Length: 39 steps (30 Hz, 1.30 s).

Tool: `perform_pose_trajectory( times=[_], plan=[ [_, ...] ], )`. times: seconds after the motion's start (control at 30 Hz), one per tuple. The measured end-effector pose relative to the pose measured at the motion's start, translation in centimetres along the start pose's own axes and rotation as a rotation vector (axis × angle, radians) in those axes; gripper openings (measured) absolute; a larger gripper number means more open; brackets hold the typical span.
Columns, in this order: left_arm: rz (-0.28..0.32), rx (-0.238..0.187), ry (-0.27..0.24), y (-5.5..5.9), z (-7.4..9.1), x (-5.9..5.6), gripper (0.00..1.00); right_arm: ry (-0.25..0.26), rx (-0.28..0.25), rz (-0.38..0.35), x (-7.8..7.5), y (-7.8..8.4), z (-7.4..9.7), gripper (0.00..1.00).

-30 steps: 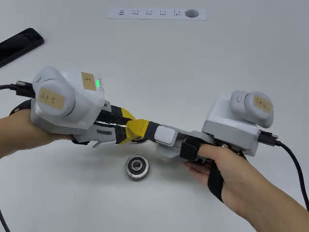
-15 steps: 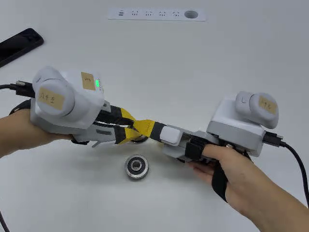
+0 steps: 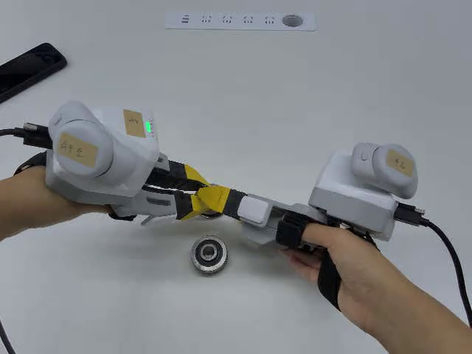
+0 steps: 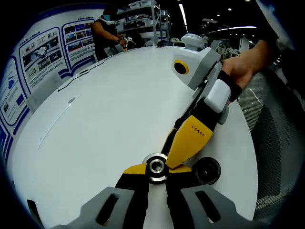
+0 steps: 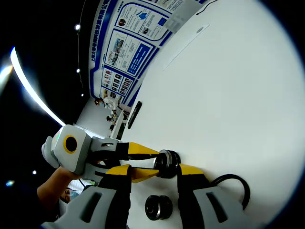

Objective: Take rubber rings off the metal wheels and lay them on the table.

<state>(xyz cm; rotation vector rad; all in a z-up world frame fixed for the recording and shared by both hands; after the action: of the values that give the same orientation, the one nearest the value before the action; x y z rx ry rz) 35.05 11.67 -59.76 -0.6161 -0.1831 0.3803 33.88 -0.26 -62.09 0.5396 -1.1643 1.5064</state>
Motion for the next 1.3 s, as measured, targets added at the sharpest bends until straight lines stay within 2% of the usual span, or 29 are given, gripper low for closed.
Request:
perform_pose_trajectory(
  times=[0.03,0.17,0.2,0.4,0.53,0.6,0.63,0.87,0.9,1.2,1.3],
  plan=[
    [0.000,0.000,-0.001,0.0,0.0,0.0,0.13,-0.006,0.006,-0.028,0.1,0.1,0.0,0.40],
    [0.001,0.001,-0.001,0.0,0.0,0.0,0.13,-0.030,0.006,-0.028,-0.2,0.0,0.1,0.42],
    [0.001,0.001,-0.001,0.0,0.0,0.0,0.13,-0.051,0.011,-0.032,-0.1,0.0,0.1,0.38],
    [0.001,0.001,0.000,0.0,-0.1,0.0,0.13,-0.031,0.010,-0.036,-0.4,0.1,0.0,0.37],
    [0.002,0.002,0.000,0.1,-0.1,0.2,0.13,-0.058,-0.001,-0.020,-0.5,0.0,0.0,0.37],
    [0.003,0.001,0.001,0.2,-0.1,0.3,0.13,-0.094,-0.006,-0.088,-0.6,0.0,0.1,0.36],
    [0.002,0.002,0.002,0.2,-0.1,0.3,0.13,-0.096,-0.012,-0.101,-0.8,0.0,0.4,0.35],
    [0.001,0.002,0.002,0.3,-0.1,0.3,0.13,-0.100,-0.013,-0.070,-1.0,0.0,0.6,0.29],
    [0.002,0.002,0.002,0.2,-0.1,0.3,0.13,-0.111,-0.012,-0.073,-1.0,0.0,0.7,0.25],
    [0.002,0.002,0.000,0.1,-0.1,0.1,0.13,-0.082,-0.009,-0.090,-1.6,-0.1,0.6,0.13],
    [0.002,0.003,0.000,0.3,0.0,0.2,0.13,-0.053,-0.004,-0.092,-1.8,0.0,0.5,0.08]
  ],
)
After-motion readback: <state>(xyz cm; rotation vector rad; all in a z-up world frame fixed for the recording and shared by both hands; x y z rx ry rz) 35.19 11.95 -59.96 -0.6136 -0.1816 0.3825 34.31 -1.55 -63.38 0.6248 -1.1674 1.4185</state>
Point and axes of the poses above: the centre of the closed fingertips' face, and the gripper's own axes: z roughly backward along the fingers, x roughly to its left, y roughly out of its underside, the point moved 8 cm from there along z, roughly backward along the fingers, and after that the axes turned 9 degrees about x, right-handed, at the moved point
